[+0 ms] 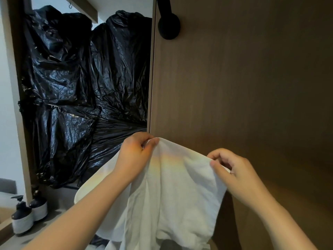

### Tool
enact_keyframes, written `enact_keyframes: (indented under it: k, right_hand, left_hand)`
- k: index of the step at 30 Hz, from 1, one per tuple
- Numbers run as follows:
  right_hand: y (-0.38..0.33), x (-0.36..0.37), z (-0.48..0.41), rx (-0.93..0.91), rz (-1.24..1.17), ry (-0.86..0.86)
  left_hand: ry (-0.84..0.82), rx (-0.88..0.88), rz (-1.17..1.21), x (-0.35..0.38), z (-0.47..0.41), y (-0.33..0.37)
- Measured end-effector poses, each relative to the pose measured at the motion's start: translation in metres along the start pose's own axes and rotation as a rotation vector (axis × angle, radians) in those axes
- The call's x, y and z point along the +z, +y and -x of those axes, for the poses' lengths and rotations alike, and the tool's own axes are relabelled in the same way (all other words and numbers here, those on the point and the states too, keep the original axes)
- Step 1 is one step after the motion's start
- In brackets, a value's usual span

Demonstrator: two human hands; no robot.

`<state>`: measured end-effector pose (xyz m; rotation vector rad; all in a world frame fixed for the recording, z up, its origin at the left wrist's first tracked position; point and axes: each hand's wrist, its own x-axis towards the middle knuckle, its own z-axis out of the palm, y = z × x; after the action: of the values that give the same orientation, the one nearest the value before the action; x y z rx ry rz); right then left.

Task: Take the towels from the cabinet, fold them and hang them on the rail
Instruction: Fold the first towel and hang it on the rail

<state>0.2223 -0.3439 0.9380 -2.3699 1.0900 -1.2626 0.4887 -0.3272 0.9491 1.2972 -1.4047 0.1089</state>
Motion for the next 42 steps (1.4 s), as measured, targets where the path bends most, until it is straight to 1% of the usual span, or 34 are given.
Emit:
enact_keyframes:
  k: [3, 5, 7, 9, 12, 15, 19, 21, 23, 24, 25, 27, 29, 31, 33, 34, 35, 37, 39, 42]
  right_hand:
    - [-0.015, 0.0, 0.001, -0.09, -0.027, 0.02]
    - [-0.025, 0.004, 0.0, -0.147, -0.123, 0.013]
    - [-0.029, 0.01, -0.002, -0.104, -0.219, 0.005]
    - [-0.028, 0.016, -0.005, -0.003, -0.288, 0.022]
    - [-0.02, 0.025, -0.003, 0.16, -0.403, 0.026]
    - [-0.013, 0.034, 0.003, 0.234, -0.45, 0.038]
    - [-0.01, 0.048, 0.008, 0.304, -0.479, 0.035]
    - [-0.01, 0.055, 0.008, 0.322, -0.48, 0.025]
    - [-0.01, 0.061, 0.009, 0.332, -0.486, 0.006]
    - [-0.01, 0.064, 0.009, 0.335, -0.486, -0.01]
    - [-0.011, 0.067, 0.01, 0.339, -0.487, -0.028]
    - [-0.01, 0.073, 0.011, 0.346, -0.495, -0.049]
    - [-0.01, 0.076, 0.012, 0.363, -0.518, -0.072]
    - [-0.006, 0.075, 0.015, 0.368, -0.555, -0.162]
    - [-0.003, 0.071, 0.019, 0.344, -0.611, -0.302]
    - [-0.002, 0.071, 0.021, 0.324, -0.628, -0.347]
    - [-0.002, 0.071, 0.023, 0.305, -0.627, -0.356]
    - [-0.001, 0.073, 0.026, 0.278, -0.583, -0.303]
    - [-0.002, 0.074, 0.028, 0.232, -0.48, -0.242]
    - [-0.005, 0.068, 0.03, 0.123, -0.289, -0.178]
  left_hand:
    - [0.015, 0.015, -0.018, 0.005, -0.005, 0.004]
    - [-0.011, 0.043, -0.021, 0.012, -0.01, 0.013]
    - [-0.066, 0.072, 0.01, 0.02, -0.012, 0.024]
    - [-0.122, 0.048, 0.003, 0.029, -0.008, 0.029]
    - [-0.155, -0.119, -0.016, 0.037, 0.009, 0.02]
    - [-0.167, -0.273, -0.018, 0.034, 0.03, 0.006]
    - [-0.147, -0.451, 0.076, 0.021, 0.053, -0.004]
    - [-0.114, -0.649, 0.211, 0.014, 0.063, -0.009]
    - [-0.102, -0.873, 0.457, 0.007, 0.07, -0.013]
    - [-0.099, -0.947, 0.559, 0.003, 0.074, -0.012]
    - [-0.103, -0.983, 0.62, 0.0, 0.077, -0.013]
    - [-0.122, -0.979, 0.649, -0.006, 0.082, -0.011]
    - [-0.126, -0.926, 0.62, -0.01, 0.088, -0.011]
    - [-0.122, -0.874, 0.528, -0.012, 0.092, -0.013]
    - [-0.115, -0.809, 0.445, -0.014, 0.096, -0.015]
    - [-0.106, -0.781, 0.425, -0.014, 0.098, -0.014]
    - [-0.096, -0.757, 0.411, -0.014, 0.099, -0.015]
    - [-0.085, -0.709, 0.374, -0.014, 0.101, -0.014]
    - [-0.073, -0.664, 0.359, -0.013, 0.099, -0.012]
    - [-0.091, -0.637, 0.438, -0.009, 0.095, -0.005]
